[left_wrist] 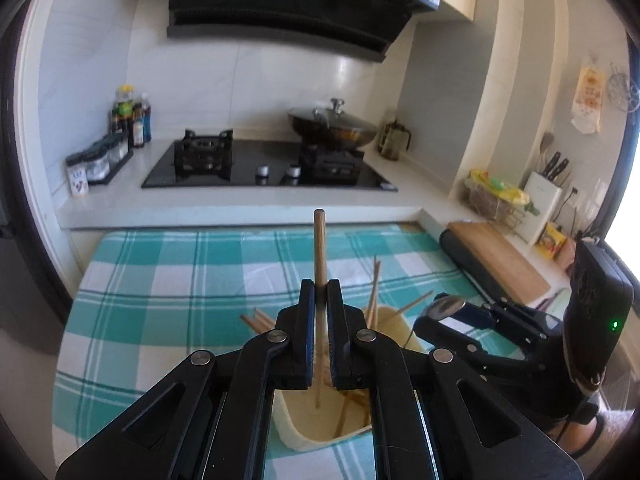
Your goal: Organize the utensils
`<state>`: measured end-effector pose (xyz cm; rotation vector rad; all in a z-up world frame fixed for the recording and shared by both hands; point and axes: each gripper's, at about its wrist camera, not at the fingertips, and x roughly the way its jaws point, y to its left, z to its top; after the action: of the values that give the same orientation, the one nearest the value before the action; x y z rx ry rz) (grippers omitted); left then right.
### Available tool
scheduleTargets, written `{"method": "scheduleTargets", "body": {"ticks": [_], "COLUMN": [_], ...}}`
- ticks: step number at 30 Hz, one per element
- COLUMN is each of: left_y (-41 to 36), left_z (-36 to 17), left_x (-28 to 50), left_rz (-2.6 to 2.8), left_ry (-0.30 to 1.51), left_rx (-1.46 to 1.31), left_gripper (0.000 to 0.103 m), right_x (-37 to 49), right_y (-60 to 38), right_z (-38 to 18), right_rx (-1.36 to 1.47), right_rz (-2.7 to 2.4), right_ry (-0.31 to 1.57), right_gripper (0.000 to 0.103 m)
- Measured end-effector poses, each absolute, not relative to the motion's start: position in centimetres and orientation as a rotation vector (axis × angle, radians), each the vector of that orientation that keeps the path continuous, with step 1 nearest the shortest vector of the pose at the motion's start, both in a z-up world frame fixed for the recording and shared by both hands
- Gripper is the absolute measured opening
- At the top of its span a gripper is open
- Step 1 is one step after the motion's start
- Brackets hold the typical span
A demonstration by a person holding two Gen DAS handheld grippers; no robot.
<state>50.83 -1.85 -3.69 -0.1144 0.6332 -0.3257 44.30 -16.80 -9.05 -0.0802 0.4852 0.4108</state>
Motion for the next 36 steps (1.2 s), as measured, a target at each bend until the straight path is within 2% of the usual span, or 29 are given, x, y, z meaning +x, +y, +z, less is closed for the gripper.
{"method": "scheduleTargets", "body": {"ticks": [8,9,11,13,16,18,20,22,24,28,36], "left_y": [-3.1,-3.1,-2.8,-2.4,-2.0,-2.0,-2.2,-2.6,-3.0,-3.4,-1.2], "left_z": [-8.5,-8.5,-8.2,-7.1,-5.6,-4.6,-3.9,-3.7,-3.9,-3.6,-1.9], "left_x": [52.5,52.2,51.3,49.3,45.1,41.7,37.9,35.1,33.1,29.4,25.1], "left_rz": [-0.245,-0.239,-0.227,-0.198,-0.143,-0.073,-0.003,0.044,0.097,0.166,0.078], "left_ry": [0.779,0.784,0.778,0.736,0.661,0.599,0.521,0.512,0.543,0.506,0.579], "left_rx": [-0.077,-0.075,-0.064,-0.036,0.026,0.064,0.091,0.107,0.132,0.173,-0.013], "left_gripper": [0.006,0.011,0.033,0.066,0.085,0.103,0.103,0.103,0.103,0.103,0.103], "right_x": [49.4,49.8,49.8,48.8,46.2,44.2,41.3,37.7,34.1,28.5,22.8], "right_y": [-16.8,-16.9,-17.1,-17.7,-18.9,-19.4,-19.5,-19.1,-18.7,-17.7,-17.3], "right_z": [-13.9,-14.1,-14.0,-13.2,-11.7,-10.6,-9.2,-8.0,-7.0,-5.6,-4.3], "right_rx": [-0.014,-0.003,0.026,0.067,0.076,0.045,0.004,-0.043,-0.061,-0.059,-0.074], "right_rz": [0.369,0.362,0.342,0.344,0.333,0.315,0.297,0.271,0.255,0.209,0.093], "right_ry": [0.732,0.753,0.764,0.730,0.668,0.642,0.592,0.540,0.492,0.478,0.543], "right_gripper": [0.037,0.037,0.041,0.057,0.063,0.063,0.070,0.096,0.103,0.103,0.103]}}
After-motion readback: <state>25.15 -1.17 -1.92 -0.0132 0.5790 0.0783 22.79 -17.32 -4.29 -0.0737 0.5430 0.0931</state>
